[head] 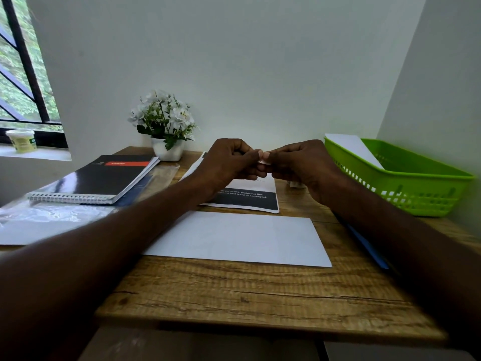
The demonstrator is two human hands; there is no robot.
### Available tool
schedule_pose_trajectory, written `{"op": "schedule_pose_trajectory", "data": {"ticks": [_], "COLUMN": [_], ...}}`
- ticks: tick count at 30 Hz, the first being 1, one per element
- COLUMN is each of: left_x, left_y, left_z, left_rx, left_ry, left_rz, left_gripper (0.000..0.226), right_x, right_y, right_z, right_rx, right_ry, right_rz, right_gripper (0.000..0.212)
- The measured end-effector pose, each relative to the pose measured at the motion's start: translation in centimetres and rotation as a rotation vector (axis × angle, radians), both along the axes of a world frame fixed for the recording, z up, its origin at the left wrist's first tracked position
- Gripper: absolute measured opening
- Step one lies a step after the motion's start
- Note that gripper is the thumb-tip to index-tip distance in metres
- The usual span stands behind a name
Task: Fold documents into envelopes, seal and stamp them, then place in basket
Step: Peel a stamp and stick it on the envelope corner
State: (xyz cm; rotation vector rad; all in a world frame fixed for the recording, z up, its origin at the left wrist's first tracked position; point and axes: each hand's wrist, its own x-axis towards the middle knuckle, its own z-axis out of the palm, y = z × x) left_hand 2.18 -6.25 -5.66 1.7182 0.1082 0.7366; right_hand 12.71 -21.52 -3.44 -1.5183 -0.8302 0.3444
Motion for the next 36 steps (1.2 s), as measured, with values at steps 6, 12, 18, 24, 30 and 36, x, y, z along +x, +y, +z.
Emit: {"op": "schedule_pose_trajectory", "data": {"ticks": [6,12,18,24,30,36], "left_x": [0.0,0.0,0.1,0.2,0.2,-0.1], "left_y": [0.3,0.9,0.5,0.5,0.3,0.4], "left_z": [-0.2,-0.3,0.0,0.4,0.4,0.6], "left_rx": [0.023,0.025,-0.007,-0.046,-0.096,-0.148], "left_ry": [0.008,0.043,0.007,-0.003,-0.003,-0.002], "left_rz": [0.019,0.022,0.039,0.025,-0.003,-0.054], "left_gripper": [0.024,0.030,0.020,0.013,0.015,0.015], "right_x": [-0.3,-0.1,-0.7,-1.9,-2.1,-2.4], "right_y": [0.0,-0.3,0.2,1.0,0.7,0.5], "right_z": [0.0,0.2,0.1,-0.1,0.0,0.4], "right_rx": [0.022,-0.003,0.014,0.063,0.082,0.160], "right_ry": [0.054,0.083,0.068,0.274,0.325,0.341], "right_rz": [0.003,0.035,-0.062,-0.086,-0.099,-0.110], "right_gripper": [0.023,0.031,0.025,0.014,0.030,0.035]}}
